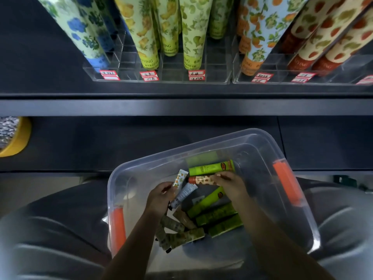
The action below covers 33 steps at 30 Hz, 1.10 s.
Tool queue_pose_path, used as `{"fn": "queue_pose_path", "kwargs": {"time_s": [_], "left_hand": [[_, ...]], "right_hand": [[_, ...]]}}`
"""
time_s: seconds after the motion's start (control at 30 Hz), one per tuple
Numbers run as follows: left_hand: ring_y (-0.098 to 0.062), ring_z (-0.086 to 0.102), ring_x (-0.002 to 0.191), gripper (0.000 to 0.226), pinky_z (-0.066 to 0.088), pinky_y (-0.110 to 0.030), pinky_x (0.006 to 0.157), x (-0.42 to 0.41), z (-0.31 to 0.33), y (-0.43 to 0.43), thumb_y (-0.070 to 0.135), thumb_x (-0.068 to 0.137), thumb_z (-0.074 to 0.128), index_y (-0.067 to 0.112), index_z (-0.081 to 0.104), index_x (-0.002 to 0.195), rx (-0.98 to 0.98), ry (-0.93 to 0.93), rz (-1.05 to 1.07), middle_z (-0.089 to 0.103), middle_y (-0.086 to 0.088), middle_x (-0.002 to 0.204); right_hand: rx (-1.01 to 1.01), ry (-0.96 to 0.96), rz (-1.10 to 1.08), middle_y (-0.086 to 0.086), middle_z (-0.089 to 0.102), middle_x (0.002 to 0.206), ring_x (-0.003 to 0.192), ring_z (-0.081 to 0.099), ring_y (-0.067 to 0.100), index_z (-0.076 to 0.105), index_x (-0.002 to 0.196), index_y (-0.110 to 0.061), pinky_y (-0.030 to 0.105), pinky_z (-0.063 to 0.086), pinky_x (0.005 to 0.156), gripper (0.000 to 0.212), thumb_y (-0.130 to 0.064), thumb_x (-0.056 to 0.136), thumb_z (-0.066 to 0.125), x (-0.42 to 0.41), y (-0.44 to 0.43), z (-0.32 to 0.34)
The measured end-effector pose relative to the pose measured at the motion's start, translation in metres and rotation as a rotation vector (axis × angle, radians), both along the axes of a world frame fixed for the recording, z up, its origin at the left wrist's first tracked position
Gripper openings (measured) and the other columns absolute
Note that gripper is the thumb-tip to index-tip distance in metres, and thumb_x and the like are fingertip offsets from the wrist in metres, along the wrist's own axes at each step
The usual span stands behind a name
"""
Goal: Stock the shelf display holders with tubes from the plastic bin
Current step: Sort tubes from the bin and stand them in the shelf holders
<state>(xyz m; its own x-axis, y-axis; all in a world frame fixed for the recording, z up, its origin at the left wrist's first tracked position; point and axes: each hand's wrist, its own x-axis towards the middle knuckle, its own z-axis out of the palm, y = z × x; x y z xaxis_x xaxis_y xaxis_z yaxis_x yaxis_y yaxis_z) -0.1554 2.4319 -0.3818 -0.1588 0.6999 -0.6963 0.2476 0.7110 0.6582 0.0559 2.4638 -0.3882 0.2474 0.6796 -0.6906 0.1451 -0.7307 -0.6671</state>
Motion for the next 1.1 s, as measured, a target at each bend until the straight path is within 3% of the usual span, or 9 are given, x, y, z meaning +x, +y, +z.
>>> {"fn": "queue_pose_path", "kwargs": {"time_s": [0.13,0.3,0.47,0.53,0.73,0.9,1.0,1.1], "left_hand": [[-0.013,0.061,0.083,0.009,0.046,-0.013,0.058,0.002,0.026,-0.003,0.016,0.093,0.056,0.02,0.065,0.093,0.103,-0.066,0.091,0.065,0.001,0.095],[-0.022,0.064,0.087,0.011,0.052,-0.033,0.073,0.007,0.06,-0.014,0.023,0.092,0.058,0.019,0.067,0.097,0.138,-0.181,0.159,0.069,-0.004,0.092],[-0.022,0.063,0.083,0.017,0.05,-0.039,0.087,0.012,0.087,-0.03,0.025,0.092,0.058,0.013,0.063,0.104,0.2,-0.262,0.23,0.068,-0.01,0.088],[-0.022,0.063,0.083,0.017,0.049,-0.042,0.09,0.012,0.098,-0.035,0.027,0.092,0.058,0.014,0.065,0.101,0.226,-0.286,0.237,0.069,-0.009,0.085],[-0.024,0.065,0.09,0.017,0.049,-0.047,0.097,0.017,0.132,-0.043,0.023,0.091,0.061,0.015,0.066,0.104,0.315,-0.347,0.233,0.069,-0.012,0.097],[-0.024,0.064,0.106,0.023,0.045,-0.047,0.102,0.025,0.162,-0.049,0.022,0.089,0.063,0.02,0.065,0.112,0.4,-0.387,0.24,0.069,-0.008,0.111],[-0.021,0.064,0.1,0.026,0.049,-0.04,0.096,0.032,0.184,-0.047,0.012,0.092,0.057,0.014,0.062,0.117,0.457,-0.453,0.218,0.069,-0.007,0.109],[-0.018,0.064,0.098,0.026,0.052,-0.032,0.085,0.04,0.206,-0.046,0.009,0.093,0.055,0.016,0.062,0.117,0.499,-0.49,0.166,0.068,-0.006,0.11]], "right_hand": [[0.139,0.037,-0.018,0.0,0.062,0.074,0.074,0.058,0.014,0.065,0.075,-0.012,0.016,0.045,0.061,0.009,-0.012,0.081,0.072,-0.007,0.003,0.025],[0.279,0.125,-0.238,0.001,0.069,0.077,0.073,0.064,0.015,0.069,0.079,-0.016,0.026,0.051,0.069,0.005,-0.017,0.082,0.071,-0.006,-0.007,0.074],[0.356,0.132,-0.359,0.011,0.068,0.075,0.053,0.066,0.013,0.066,0.085,-0.007,0.019,0.05,0.047,0.006,-0.012,0.088,0.064,0.007,-0.037,0.114],[0.389,0.118,-0.378,0.012,0.069,0.076,0.053,0.066,0.012,0.067,0.089,-0.003,0.017,0.048,0.045,0.01,-0.012,0.089,0.063,0.013,-0.049,0.128],[0.533,0.125,-0.356,0.01,0.07,0.084,0.06,0.066,0.006,0.068,0.099,-0.003,0.015,0.052,0.055,0.017,-0.011,0.084,0.069,0.026,-0.065,0.177],[0.621,0.167,-0.264,0.006,0.072,0.081,0.067,0.066,0.007,0.07,0.095,-0.008,0.015,0.054,0.064,0.011,-0.01,0.085,0.068,0.032,-0.072,0.213],[0.707,0.206,-0.211,0.006,0.071,0.083,0.071,0.064,0.011,0.071,0.093,-0.008,0.019,0.053,0.067,0.01,-0.006,0.085,0.066,0.035,-0.074,0.231],[0.787,0.163,-0.158,-0.001,0.072,0.084,0.072,0.063,0.003,0.072,0.09,-0.014,0.015,0.05,0.062,0.009,-0.008,0.084,0.067,0.037,-0.075,0.247]]}}
